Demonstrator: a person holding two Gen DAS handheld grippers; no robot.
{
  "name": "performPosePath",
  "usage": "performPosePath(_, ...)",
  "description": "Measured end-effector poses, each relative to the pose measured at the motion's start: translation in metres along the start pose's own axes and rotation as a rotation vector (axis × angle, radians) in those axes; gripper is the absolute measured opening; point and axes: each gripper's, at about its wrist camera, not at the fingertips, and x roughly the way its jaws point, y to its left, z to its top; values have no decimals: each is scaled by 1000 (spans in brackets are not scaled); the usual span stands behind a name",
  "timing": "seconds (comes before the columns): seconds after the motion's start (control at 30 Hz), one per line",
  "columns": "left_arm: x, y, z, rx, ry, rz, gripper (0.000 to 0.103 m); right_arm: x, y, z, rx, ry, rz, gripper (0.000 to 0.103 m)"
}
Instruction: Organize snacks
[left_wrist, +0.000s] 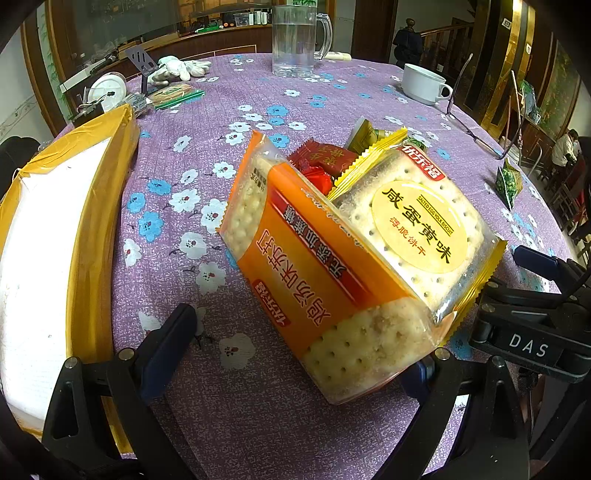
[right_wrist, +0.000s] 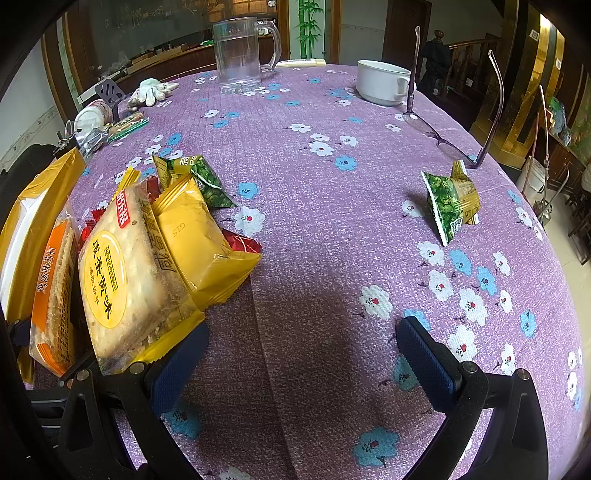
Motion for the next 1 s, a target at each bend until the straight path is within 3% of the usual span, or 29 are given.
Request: performPosePath(1.0,0,0,0,2,1,0,98,0,-1,0,-5,0,2,103)
